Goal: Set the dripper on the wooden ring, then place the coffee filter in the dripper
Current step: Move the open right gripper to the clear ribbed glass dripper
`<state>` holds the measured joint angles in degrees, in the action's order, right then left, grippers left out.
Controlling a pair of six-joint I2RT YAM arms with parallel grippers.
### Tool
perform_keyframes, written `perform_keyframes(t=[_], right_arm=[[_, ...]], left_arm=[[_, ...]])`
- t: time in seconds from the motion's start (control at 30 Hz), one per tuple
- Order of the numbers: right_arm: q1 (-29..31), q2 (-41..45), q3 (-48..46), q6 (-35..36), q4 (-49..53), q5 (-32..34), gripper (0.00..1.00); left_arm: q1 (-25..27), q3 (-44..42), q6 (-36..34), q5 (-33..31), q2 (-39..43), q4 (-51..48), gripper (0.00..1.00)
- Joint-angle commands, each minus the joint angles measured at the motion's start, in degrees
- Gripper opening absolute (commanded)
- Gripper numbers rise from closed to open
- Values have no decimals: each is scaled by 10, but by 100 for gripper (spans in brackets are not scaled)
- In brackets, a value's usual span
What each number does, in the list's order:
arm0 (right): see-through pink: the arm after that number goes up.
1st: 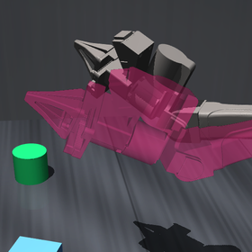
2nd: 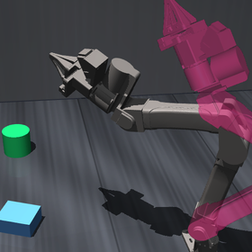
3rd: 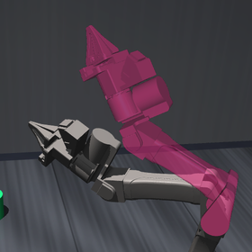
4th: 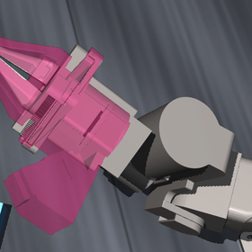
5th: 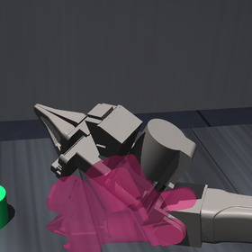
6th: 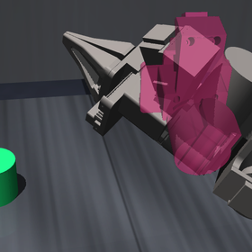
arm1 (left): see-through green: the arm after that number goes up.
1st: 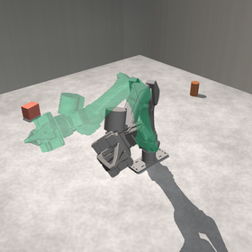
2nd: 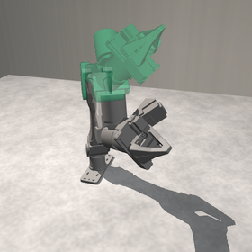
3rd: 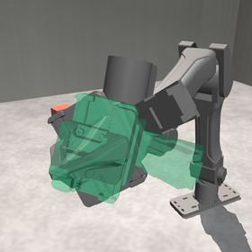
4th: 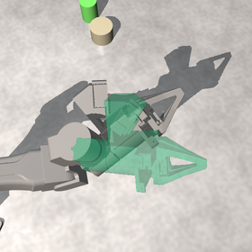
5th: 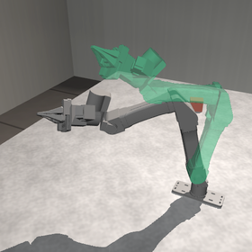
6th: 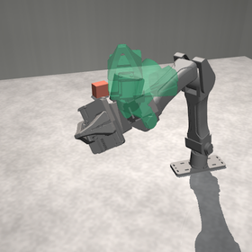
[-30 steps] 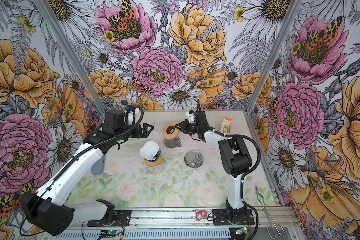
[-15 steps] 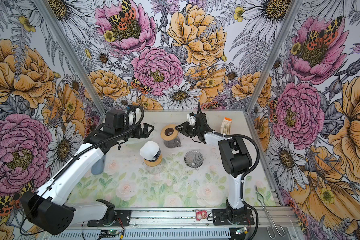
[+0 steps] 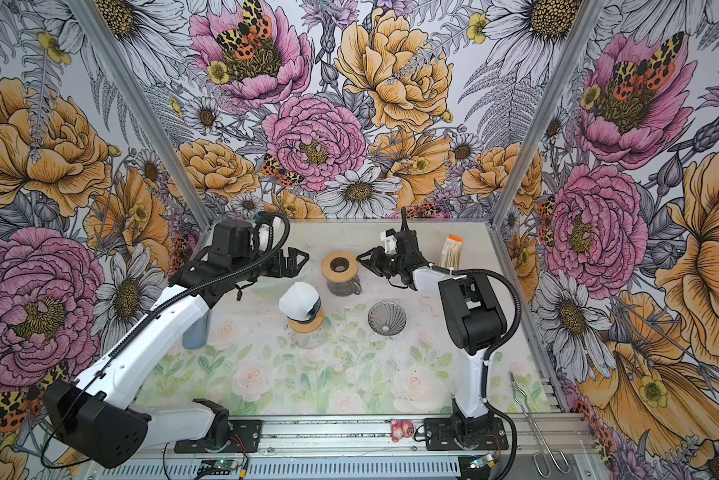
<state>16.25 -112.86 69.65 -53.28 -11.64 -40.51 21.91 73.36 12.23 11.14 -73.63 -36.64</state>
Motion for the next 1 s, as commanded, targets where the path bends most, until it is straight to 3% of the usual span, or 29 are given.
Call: perform_keyframes(t=[0.0, 0.4, 0.67, 0.97], right_arm=[[-3, 49, -1, 34, 21, 19, 35], [-4, 182, -6, 157, 234, 96, 44], [-4, 269, -16, 235, 413, 202, 46], [-5, 340, -43, 269, 535, 277, 50]], left_arm=[[4, 11, 7, -11, 0, -3, 99], [3, 63, -10, 16, -7, -10, 99], [10, 72, -52, 61, -14, -13, 99], [45, 101, -109, 80, -28, -31, 99]])
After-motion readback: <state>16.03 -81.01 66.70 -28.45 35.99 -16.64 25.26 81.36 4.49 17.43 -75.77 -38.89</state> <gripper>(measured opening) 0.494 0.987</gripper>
